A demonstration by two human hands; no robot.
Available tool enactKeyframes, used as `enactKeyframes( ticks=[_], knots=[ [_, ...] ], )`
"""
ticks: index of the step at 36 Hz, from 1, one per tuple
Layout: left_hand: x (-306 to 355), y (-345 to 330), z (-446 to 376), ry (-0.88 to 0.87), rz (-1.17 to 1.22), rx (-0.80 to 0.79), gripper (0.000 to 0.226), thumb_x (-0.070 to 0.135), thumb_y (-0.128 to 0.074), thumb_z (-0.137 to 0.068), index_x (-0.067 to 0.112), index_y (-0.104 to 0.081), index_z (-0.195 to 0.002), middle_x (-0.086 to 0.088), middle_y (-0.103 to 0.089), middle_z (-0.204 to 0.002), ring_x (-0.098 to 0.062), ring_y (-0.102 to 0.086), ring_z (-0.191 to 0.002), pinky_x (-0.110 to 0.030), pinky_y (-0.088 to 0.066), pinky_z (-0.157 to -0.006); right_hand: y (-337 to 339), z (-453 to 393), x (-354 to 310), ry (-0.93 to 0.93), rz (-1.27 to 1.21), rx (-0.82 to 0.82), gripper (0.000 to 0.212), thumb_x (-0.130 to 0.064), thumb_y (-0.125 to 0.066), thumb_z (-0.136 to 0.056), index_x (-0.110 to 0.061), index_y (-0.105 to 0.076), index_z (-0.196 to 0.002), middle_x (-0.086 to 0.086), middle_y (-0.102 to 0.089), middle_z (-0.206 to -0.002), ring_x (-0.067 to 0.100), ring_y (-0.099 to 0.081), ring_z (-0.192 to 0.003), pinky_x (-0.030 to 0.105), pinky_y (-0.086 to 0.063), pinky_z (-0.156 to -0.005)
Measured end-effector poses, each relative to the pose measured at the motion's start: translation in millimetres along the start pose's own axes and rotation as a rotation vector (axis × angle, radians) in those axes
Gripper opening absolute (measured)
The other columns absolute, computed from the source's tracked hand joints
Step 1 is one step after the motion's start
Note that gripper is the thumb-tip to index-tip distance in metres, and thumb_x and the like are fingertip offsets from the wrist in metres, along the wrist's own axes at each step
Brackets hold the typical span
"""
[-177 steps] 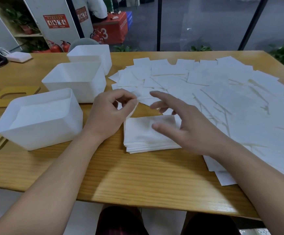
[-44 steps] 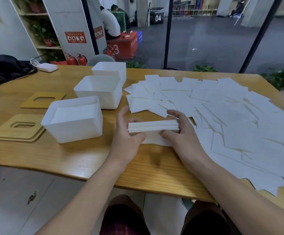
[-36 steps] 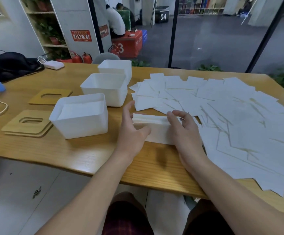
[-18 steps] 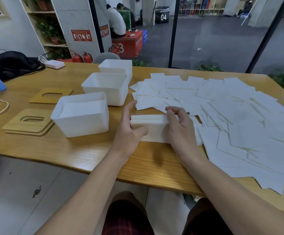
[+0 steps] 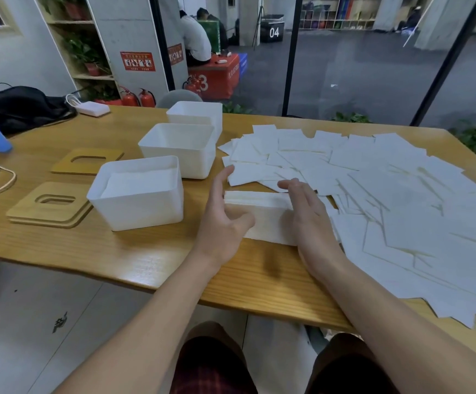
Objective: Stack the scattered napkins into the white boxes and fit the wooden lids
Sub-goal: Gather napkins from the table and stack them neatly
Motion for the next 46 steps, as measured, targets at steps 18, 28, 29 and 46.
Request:
enactKeyframes(
  ticks=[18,28,29,46],
  knots=[
    [-13,13,-2,0.028,-0.095,-0.010,0.057,0.011,-0.071,-0.091,0.042,-0.053,-0.134,-0.017,-0.067,-0.112,-0.029,-0.061,-0.084,-0.048,-0.058,-0.078,12,23,1,0.122,0.343,-0.194,0.059,-0.015,-0.070,-0.096,-0.034,-0.044,-0.145,-0.014,-0.061,-0.112,-0.011,-0.060,-0.090,0.010,-0.048,-0.073],
    [12,44,11,-0.027,-0.132,-0.036,0.053,0.026,-0.073,-0.104,0.045,-0.045,-0.146,0.003,-0.080,-0.117,-0.026,-0.077,-0.100,-0.056,-0.063,-0.093,15,23,-16,0.110,0.229,-0.171,0.019,-0.026,-0.069,-0.106,-0.033,-0.066,-0.123,-0.010,-0.078,-0.109,0.010,-0.076,-0.095,0.031,-0.061,-0.074],
    [16,51,13,-0.031,-0.137,-0.033,0.055,0.030,-0.074,-0.104,0.047,-0.043,-0.147,0.003,-0.079,-0.119,-0.026,-0.077,-0.101,-0.058,-0.064,-0.091,12,23,-21,0.104,0.207,-0.181,0.020,-0.026,-0.070,-0.105,-0.033,-0.066,-0.123,-0.008,-0.079,-0.110,0.013,-0.077,-0.097,0.038,-0.064,-0.077],
    [56,178,28,-0.050,-0.259,0.046,0.023,0.021,-0.065,-0.109,0.021,-0.043,-0.115,0.011,-0.073,-0.092,-0.018,-0.073,-0.075,-0.034,-0.059,-0.064,-92,17,-85,0.351,0.250,-0.285,0.012,-0.023,-0.072,-0.103,-0.023,-0.061,-0.097,-0.012,-0.065,-0.097,0.010,-0.059,-0.075,0.031,-0.046,-0.066]
  ],
)
Point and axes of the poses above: each hand's wrist, its own z-axis away from the middle knuckle, its own y-axis out of the back of the hand, x = y × z, the point moved 7 cm from there along -z, towards the middle knuckle
